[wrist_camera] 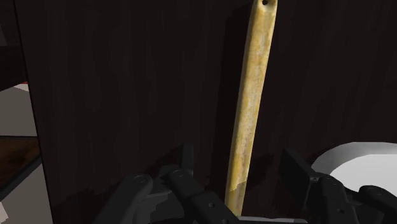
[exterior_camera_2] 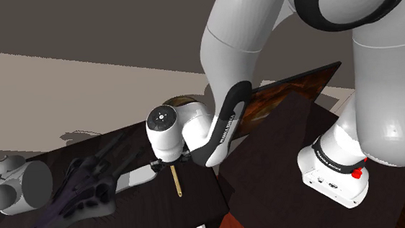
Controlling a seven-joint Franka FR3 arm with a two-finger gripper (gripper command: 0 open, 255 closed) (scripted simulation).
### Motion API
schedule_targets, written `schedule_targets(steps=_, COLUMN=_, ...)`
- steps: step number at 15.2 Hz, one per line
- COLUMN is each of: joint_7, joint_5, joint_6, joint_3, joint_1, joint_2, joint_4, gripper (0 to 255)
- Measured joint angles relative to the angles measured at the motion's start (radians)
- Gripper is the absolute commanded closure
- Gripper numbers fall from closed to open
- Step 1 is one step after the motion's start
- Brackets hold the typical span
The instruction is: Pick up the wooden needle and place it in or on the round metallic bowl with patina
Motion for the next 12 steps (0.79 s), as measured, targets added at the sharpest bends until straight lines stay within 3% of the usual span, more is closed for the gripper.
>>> schedule_targets(steps=5, joint_7=-0.005, joint_5=0.006, joint_6=-0.008, joint_3=0.006, joint_1=-0.006, joint_2=-0.006, joint_4=-0.004, gripper=255)
schedule_targets(steps=12, joint_7=-0.066, joint_5=0.084, joint_6=-0.061, joint_3=0.095, joint_1=-0.076, joint_2=-0.09, joint_4=-0.034, gripper=255)
